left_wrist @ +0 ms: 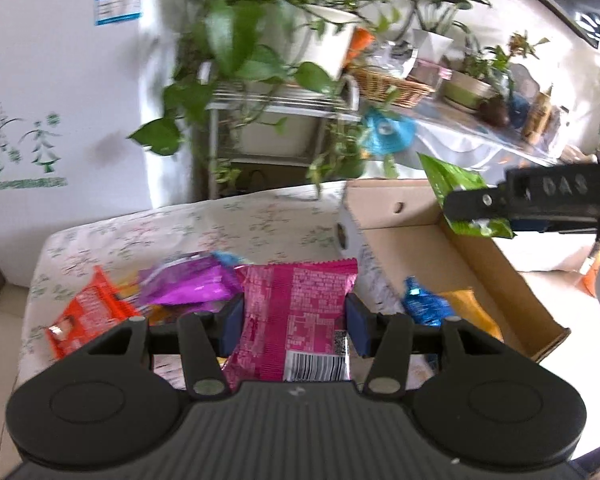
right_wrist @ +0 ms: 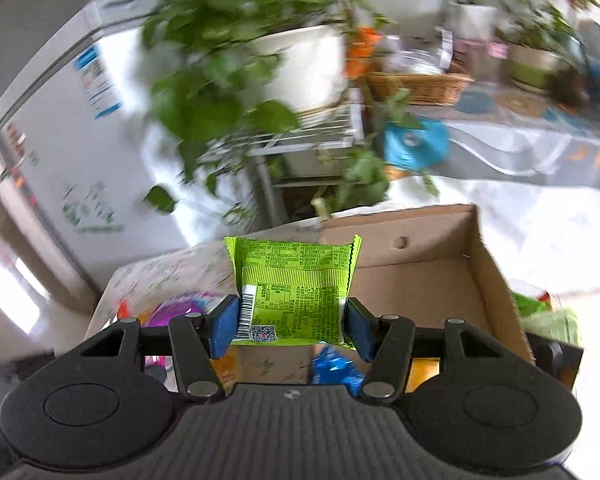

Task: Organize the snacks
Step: 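Carry the pink and green bags over the cardboard box with both grippers, then open both grippers to drop the bags into the box, then withdraw both grippers from the box toward the remaining snacks, then grasp the red bag with the left gripper while the right gripper grasps the silver foil bag, then carry the red and silver foil bags over the cardboard box with both grippers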

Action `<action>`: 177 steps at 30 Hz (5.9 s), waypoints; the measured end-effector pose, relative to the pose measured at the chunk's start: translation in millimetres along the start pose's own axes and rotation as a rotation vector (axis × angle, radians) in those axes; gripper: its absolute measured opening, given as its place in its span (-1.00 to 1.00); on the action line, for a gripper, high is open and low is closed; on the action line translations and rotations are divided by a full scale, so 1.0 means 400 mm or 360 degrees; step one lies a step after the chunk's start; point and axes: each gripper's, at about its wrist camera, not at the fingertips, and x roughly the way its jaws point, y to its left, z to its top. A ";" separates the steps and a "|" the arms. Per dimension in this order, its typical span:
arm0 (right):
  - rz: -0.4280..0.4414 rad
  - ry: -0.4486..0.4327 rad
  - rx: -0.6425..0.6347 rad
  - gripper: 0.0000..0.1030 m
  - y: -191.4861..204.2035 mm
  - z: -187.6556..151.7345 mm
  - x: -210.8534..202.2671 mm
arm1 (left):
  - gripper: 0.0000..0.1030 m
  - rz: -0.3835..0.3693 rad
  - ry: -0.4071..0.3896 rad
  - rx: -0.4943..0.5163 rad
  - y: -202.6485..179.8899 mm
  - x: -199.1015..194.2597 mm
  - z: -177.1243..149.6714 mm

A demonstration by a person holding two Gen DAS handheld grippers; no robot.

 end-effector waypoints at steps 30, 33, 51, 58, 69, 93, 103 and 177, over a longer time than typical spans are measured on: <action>-0.0209 -0.0023 0.0777 0.47 -0.218 0.017 0.001 | 0.46 -0.0264 0.0078 0.0165 -0.305 0.166 0.063; -0.0195 -0.0027 0.0777 0.57 -0.214 0.018 0.001 | 0.51 -0.0274 0.0060 0.0165 -0.300 0.149 0.061; -0.0075 -0.0053 0.0433 0.63 -0.111 0.034 0.028 | 0.56 -0.0158 0.0050 0.0138 -0.153 0.089 0.065; -0.0058 -0.0059 0.0257 0.66 -0.051 0.030 0.043 | 0.60 -0.0122 0.0086 0.0128 -0.077 0.064 0.060; 0.0083 0.0050 0.0094 0.66 0.053 0.007 0.102 | 0.63 0.0049 0.0139 0.0105 0.093 0.023 0.049; 0.0332 0.0194 -0.0502 0.66 0.265 -0.105 0.218 | 0.63 0.0178 0.0256 0.0349 0.394 0.066 -0.043; 0.0312 0.0315 -0.0661 0.49 0.324 -0.162 0.299 | 0.63 0.0015 0.0302 0.0664 0.397 0.123 -0.076; 0.0347 0.0427 -0.0800 0.21 0.393 -0.217 0.276 | 0.40 0.0028 0.0365 0.0295 0.429 0.123 -0.005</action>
